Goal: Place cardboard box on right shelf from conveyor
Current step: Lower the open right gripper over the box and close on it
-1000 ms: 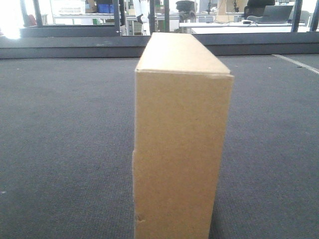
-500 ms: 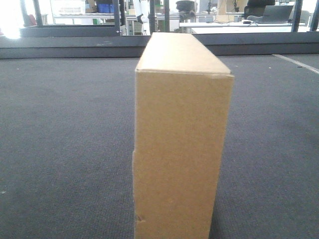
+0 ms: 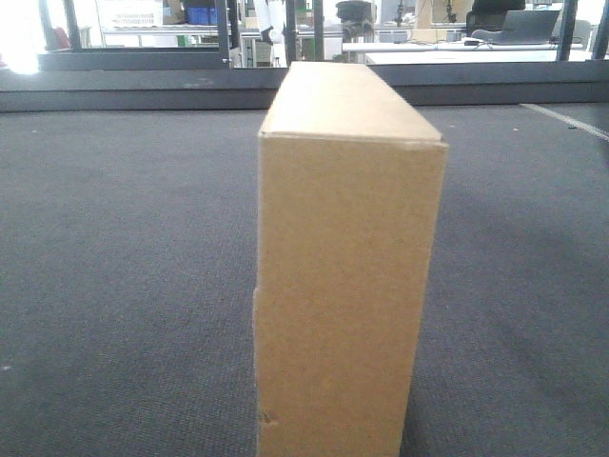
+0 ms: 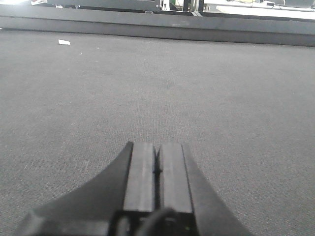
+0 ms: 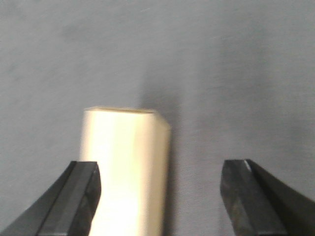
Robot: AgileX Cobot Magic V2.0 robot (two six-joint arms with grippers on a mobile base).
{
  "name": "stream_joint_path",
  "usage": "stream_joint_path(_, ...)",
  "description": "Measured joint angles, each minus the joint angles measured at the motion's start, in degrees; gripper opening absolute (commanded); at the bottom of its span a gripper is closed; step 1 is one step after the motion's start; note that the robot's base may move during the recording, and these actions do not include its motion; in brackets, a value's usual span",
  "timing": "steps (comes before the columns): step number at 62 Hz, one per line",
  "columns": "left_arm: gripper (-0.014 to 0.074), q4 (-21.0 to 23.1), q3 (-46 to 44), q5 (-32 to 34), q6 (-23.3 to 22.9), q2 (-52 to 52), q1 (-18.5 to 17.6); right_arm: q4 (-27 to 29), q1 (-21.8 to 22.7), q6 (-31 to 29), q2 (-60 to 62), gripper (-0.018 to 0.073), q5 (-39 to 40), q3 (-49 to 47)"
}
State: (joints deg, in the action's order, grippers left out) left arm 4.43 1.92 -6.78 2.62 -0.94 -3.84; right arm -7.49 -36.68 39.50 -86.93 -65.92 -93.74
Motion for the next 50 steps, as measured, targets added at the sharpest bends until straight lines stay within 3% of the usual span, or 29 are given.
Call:
stream_joint_path(16, -0.0116, 0.0, 0.0, 0.0, 0.0, 0.0, 0.0, -2.9, -6.72, 4.65, -5.88, 0.06, -4.64, -6.23)
stream_joint_path(50, -0.0116, 0.0, 0.0, 0.0, 0.0, 0.0, 0.0, -1.13, -7.82, 8.73, -10.02, 0.06, -5.65, -3.24)
